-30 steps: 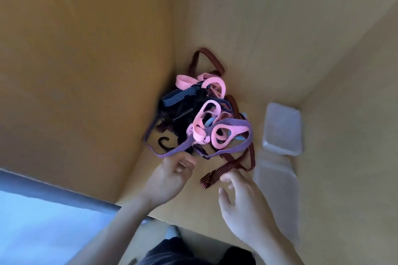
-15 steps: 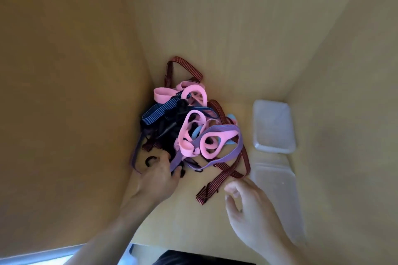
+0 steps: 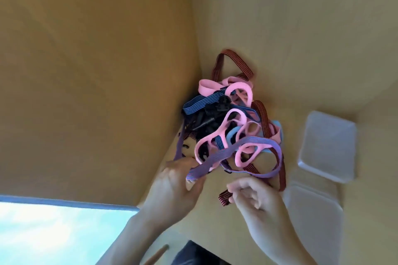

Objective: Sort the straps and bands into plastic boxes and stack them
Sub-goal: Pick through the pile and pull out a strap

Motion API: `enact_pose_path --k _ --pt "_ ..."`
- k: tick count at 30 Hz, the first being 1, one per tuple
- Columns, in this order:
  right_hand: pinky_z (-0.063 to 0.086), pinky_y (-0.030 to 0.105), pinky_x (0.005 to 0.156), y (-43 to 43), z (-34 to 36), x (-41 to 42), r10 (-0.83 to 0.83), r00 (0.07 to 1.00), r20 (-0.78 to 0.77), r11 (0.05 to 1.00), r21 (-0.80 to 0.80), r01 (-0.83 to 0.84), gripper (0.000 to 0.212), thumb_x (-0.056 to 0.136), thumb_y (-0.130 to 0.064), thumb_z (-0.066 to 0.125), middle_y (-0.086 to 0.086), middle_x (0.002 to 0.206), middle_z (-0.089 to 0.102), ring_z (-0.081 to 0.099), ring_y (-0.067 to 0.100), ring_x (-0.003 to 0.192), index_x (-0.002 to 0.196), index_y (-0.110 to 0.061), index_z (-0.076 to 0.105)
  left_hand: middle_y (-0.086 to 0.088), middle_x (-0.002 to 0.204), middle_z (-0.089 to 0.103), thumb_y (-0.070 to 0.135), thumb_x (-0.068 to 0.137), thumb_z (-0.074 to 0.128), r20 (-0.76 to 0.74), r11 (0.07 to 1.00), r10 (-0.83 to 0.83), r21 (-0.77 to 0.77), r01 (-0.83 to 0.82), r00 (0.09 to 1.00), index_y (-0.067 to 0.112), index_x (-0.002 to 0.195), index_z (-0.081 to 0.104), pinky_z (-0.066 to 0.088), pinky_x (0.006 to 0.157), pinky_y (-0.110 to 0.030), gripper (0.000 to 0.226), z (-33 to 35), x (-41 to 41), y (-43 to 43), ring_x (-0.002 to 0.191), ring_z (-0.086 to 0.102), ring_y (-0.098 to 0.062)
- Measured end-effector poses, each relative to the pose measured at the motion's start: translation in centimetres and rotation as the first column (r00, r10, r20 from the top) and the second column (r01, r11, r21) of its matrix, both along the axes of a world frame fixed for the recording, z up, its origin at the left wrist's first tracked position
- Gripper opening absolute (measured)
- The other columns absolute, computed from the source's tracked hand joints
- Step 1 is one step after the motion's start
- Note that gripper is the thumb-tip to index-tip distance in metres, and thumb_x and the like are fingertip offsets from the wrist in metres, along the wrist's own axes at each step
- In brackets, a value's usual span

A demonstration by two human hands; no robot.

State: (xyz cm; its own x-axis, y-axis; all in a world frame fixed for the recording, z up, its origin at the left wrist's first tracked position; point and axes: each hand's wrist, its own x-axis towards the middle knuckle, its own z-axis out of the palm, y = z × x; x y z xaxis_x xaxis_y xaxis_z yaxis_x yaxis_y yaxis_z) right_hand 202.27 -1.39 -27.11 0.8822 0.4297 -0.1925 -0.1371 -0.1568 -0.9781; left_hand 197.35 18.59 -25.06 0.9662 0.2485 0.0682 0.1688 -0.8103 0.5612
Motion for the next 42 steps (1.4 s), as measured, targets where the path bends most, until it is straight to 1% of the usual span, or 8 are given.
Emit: enact_pose_path --k 8,12,15,22,30,35,39,42 --pt "0.05 0.02 0.078 0.3 0.6 1.1 0.128 0.983 0.134 0.991 -0.041 -0.124 0.061 0.091 -0.002 0.064 -0.008 0.093 0.055 0.059 0.018 0.079 0.135 -0.043 0.053 0.011 0.089 0.069 0.03 0.083 0.07 -0.008 0.983 -0.182 0.017 0.182 0.983 0.017 0.098 0.071 0.055 0.075 -0.035 0.02 2.9 -2.1 -1.8 0.082 0.064 -0.021" --pt "0.055 0.037 0.071 1.2 1.2 1.7 0.223 0.942 0.251 0.965 -0.197 -0.176 0.033 0.091 -0.011 0.063 -0.005 0.083 0.054 0.056 0.02 0.073 0.107 -0.039 0.066 0.015 0.092 0.069 0.032 0.085 0.07 0.006 0.95 -0.312 0.014 0.311 0.95 0.022 0.101 0.071 0.055 0.079 -0.033 0.019 3.7 -1.1 -0.8 0.086 0.065 -0.018" --pt "0.049 0.017 0.066 1.5 1.9 2.1 0.142 0.932 0.332 0.978 -0.191 -0.081 0.026 0.09 -0.007 0.067 -0.009 0.081 0.057 0.059 0.013 0.073 0.088 -0.033 0.065 0.017 0.095 0.068 0.033 0.086 0.069 0.006 0.929 -0.368 -0.02 0.368 0.93 0.027 0.103 0.069 0.053 0.08 -0.03 0.018 3.8 -0.3 0.5 0.087 0.065 -0.014" --pt "0.052 0.025 0.081 0.9 4.9 3.1 -0.067 0.976 0.206 0.986 0.167 0.032 0.009 0.089 -0.012 0.062 0.014 0.095 0.068 0.066 0.03 0.089 0.095 -0.015 0.068 0.018 0.091 0.064 0.012 0.087 0.074 0.143 0.942 -0.294 -0.12 0.312 0.945 0.029 0.097 0.068 0.048 0.076 -0.018 0.02 3.9 2.1 5.1 0.087 0.063 -0.005" --pt "0.05 0.019 0.077 1.3 7.5 4.5 -0.123 0.965 0.23 0.974 0.214 0.073 0.006 0.089 -0.013 0.062 0.009 0.082 0.066 0.063 0.013 0.081 0.09 -0.014 0.068 0.006 0.112 0.062 0.037 0.104 0.04 0.185 0.979 -0.199 0.006 0.202 0.962 0.02 0.125 0.064 0.049 0.089 -0.044 0.037 5.0 6.9 5.3 0.107 0.06 -0.02" --pt "0.055 0.031 0.079 1.3 8.2 5.8 -0.177 0.965 0.195 0.975 0.166 0.145 0.007 0.088 -0.021 0.065 0.003 0.084 0.072 0.066 0.013 0.079 0.088 -0.025 0.072 0.01 0.111 0.061 0.024 0.107 0.045 0.341 0.955 -0.164 -0.181 0.236 0.926 0.02 0.118 0.065 0.048 0.09 -0.031 0.023 6.7 9.4 4.0 0.107 0.059 -0.009" --pt "0.051 0.018 0.066 1.7 9.8 7.2 -0.188 0.949 0.252 0.976 0.159 0.151 0.007 0.087 -0.019 0.065 -0.004 0.074 0.071 0.063 0.009 0.066 0.082 -0.022 0.069 0.012 0.101 0.064 0.022 0.108 0.045 0.442 0.9 -0.191 -0.277 0.336 0.877 0.022 0.109 0.066 0.041 0.082 -0.01 0.021 9.4 10.9 2.8 0.098 0.06 0.001" --pt "0.047 0.016 0.061 2.1 11.1 8.1 -0.181 0.936 0.303 0.979 0.146 0.142 0.004 0.086 -0.019 0.064 -0.006 0.065 0.066 0.059 0.008 0.061 0.082 -0.017 0.065 0.001 0.09 0.071 0.025 0.106 0.045 0.428 0.759 -0.184 -0.511 0.404 0.885 0.015 0.105 0.066 0.053 0.079 -0.025 0.023 11.1 11.7 1.7 0.083 0.065 -0.005"
